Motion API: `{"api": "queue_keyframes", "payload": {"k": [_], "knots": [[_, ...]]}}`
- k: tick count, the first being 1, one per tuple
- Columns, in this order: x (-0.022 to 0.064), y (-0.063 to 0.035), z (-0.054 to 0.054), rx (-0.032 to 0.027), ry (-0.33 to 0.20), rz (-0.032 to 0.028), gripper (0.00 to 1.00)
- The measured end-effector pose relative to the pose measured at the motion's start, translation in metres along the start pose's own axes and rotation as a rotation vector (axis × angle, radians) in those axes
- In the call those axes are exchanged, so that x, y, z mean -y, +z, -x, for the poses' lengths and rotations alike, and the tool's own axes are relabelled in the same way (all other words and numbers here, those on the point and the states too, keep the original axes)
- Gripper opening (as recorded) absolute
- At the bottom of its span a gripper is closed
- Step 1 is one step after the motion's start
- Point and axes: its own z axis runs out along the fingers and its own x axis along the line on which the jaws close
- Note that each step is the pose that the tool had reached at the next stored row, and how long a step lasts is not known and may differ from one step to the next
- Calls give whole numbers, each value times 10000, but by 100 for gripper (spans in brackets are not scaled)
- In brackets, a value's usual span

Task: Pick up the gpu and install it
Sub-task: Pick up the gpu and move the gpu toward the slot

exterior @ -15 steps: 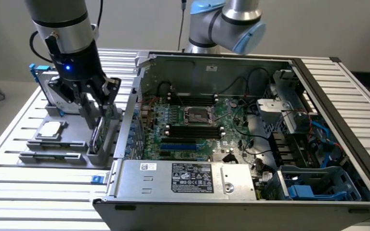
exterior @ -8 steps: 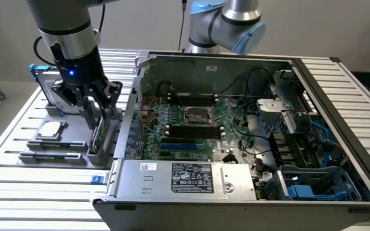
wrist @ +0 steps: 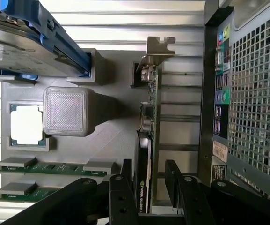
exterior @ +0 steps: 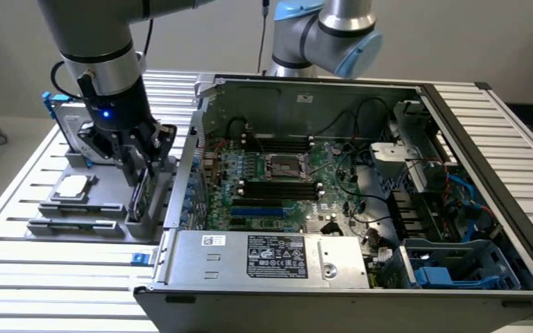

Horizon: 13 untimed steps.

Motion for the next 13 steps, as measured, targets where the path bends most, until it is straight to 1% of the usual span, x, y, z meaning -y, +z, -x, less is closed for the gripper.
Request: {"api": "queue_keyframes", "payload": {"k": [6,9,13], "knots": [[-26,110,-32,-1,0,-1,42],[-48,168,-33,0,0,-1,42],[-53,234,-32,1,-1,0,42]]}}
